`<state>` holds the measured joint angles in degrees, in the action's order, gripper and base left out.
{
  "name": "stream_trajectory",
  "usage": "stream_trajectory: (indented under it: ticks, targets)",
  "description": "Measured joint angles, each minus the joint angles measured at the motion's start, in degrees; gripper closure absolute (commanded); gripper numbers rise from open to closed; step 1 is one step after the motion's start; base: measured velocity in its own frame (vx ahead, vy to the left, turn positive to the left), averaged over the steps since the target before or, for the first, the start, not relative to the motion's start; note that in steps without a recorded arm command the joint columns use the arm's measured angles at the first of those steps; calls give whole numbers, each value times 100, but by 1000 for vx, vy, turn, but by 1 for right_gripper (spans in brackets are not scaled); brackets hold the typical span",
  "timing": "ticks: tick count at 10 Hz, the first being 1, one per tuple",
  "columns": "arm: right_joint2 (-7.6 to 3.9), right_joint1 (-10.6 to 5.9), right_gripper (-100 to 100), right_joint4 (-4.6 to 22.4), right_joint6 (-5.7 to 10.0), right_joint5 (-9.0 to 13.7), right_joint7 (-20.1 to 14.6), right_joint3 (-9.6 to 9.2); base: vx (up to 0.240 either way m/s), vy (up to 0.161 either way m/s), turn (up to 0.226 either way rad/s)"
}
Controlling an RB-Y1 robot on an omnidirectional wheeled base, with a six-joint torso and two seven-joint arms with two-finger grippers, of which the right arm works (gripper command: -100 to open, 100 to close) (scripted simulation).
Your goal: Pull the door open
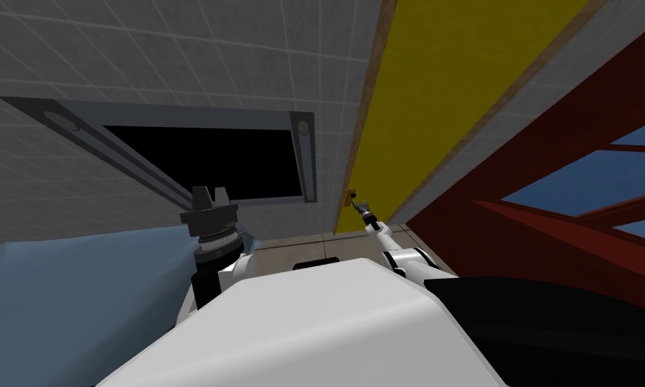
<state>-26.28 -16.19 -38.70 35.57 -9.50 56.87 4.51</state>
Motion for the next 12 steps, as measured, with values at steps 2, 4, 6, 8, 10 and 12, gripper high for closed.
stream_trajectory:
  ticks: [2,4,6,8,10,12]
  targets:
    - [18,-13,-100,20,-10,9,34,30,195,-22,37]
    - [34,-19,-100,25,-28,17,65,58,186,-30,25]
    - [43,-31,100,43,-29,22,87,75,36,-5,2]
    - [40,-33,100,41,-33,21,83,74,-27,2,2]
    - [43,-23,100,50,-40,18,85,69,-10,0,-1]
    - [46,-18,100,53,-42,17,85,66,-4,-7,13]
